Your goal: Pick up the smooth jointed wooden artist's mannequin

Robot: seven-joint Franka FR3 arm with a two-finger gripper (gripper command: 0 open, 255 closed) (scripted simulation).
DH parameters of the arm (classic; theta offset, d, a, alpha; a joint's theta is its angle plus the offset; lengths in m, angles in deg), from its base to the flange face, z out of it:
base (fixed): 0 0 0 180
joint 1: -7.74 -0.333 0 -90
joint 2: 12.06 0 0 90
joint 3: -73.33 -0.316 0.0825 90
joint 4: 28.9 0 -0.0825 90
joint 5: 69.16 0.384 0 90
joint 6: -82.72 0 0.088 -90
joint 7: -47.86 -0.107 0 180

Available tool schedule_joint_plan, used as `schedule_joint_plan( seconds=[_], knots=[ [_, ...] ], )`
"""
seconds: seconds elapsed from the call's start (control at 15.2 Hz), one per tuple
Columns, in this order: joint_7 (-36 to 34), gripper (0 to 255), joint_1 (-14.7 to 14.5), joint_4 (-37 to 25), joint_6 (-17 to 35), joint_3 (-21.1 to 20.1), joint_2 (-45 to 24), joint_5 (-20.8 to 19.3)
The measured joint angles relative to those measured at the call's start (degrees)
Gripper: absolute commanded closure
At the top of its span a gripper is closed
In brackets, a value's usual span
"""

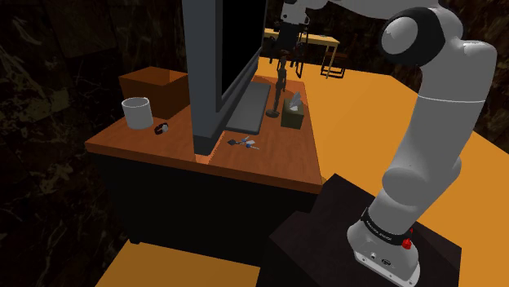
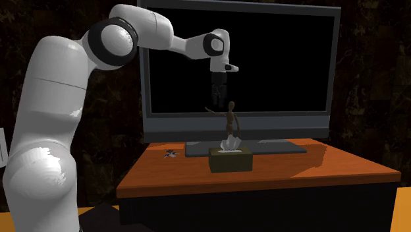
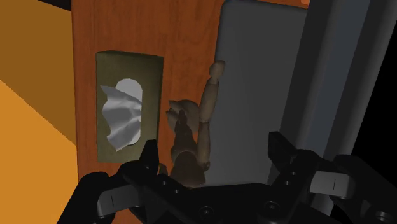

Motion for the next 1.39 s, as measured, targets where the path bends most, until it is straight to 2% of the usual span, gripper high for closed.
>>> schedule_joint_plan(
  seconds=[0.13,0.2,0.59,0.66,1.39],
  knots=[
    [-0.74,0,0.64,-3.47,-0.70,0.46,-2.84,0.44],
    [-0.77,0,0.76,-3.20,-0.18,0.55,-3.12,0.51],
    [-0.64,0,0.69,2.42,4.62,0.59,-2.33,0.53],
    [-0.62,255,0.68,2.81,4.93,0.59,-2.25,0.53],
    [-0.62,255,0.68,2.92,4.94,0.60,-2.11,0.52]
  ],
)
